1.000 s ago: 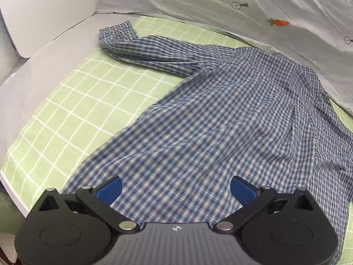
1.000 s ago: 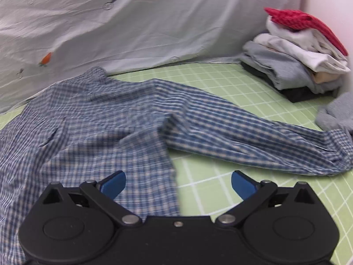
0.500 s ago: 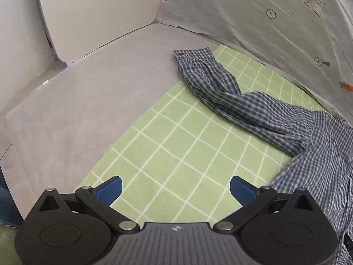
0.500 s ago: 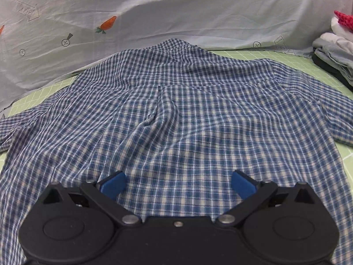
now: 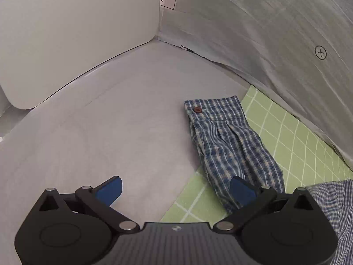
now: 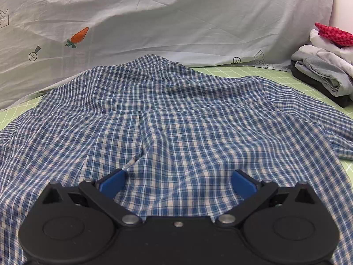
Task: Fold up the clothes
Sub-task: 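Grasp the shirt cuff with the left tool and pull the sleeve outward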
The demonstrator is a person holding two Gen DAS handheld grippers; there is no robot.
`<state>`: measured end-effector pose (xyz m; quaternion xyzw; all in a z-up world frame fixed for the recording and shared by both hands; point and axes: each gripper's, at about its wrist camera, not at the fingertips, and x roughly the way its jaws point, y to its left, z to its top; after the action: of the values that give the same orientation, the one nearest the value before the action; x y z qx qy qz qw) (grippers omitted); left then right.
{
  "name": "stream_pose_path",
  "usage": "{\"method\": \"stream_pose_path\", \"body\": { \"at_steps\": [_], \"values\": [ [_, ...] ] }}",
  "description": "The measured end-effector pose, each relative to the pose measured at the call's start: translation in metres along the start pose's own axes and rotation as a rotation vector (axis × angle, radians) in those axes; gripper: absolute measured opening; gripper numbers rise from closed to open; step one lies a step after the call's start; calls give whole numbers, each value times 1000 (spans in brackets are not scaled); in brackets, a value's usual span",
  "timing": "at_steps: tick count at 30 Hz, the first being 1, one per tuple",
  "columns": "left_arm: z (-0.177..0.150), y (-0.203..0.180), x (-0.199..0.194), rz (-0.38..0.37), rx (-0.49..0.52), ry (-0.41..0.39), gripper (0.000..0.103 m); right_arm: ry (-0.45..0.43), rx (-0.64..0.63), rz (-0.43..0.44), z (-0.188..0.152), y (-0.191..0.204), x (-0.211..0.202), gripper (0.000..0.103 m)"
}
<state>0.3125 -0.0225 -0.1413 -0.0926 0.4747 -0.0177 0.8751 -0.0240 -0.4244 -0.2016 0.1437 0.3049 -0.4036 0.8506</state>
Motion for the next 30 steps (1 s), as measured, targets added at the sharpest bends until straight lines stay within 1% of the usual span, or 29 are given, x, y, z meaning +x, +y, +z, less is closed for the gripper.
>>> {"method": "stream_pose_path", "body": {
  "at_steps": [2,4,7,10,12,14,18,21,24,26,28,30],
  "values": [
    [12,-4,14,-7,-24,-11,101,0,1,-2,0,1,1,103],
    [19,-8,24,-6,-39,-23,97,0,1,-5,0,1,1,103],
    [27,-12,38,-13,-60,-32,85,0,2,-9,0,1,1,103],
    [28,-18,45,12,-45,-55,61,0,2,-8,0,1,1,103],
    [29,-20,46,24,-36,-66,31,0,2,-8,0,0,2,103],
    [30,-19,47,14,-47,-65,10,0,2,-7,0,0,2,103],
    [28,-15,37,64,-66,-112,6,0,2,-8,0,-2,3,103],
    [27,-6,20,121,-94,-168,5,0,2,-8,0,-4,4,103],
    [24,6,0,158,-110,-208,5,0,2,-7,0,-6,4,103],
    [17,13,-16,193,-97,-233,5,1,2,-6,0,-8,5,103],
    [6,17,-31,236,-81,-238,5,1,2,-6,0,-10,5,103],
    [-6,24,-40,273,-94,-213,5,1,2,-6,0,-10,5,103]
  ]
}}
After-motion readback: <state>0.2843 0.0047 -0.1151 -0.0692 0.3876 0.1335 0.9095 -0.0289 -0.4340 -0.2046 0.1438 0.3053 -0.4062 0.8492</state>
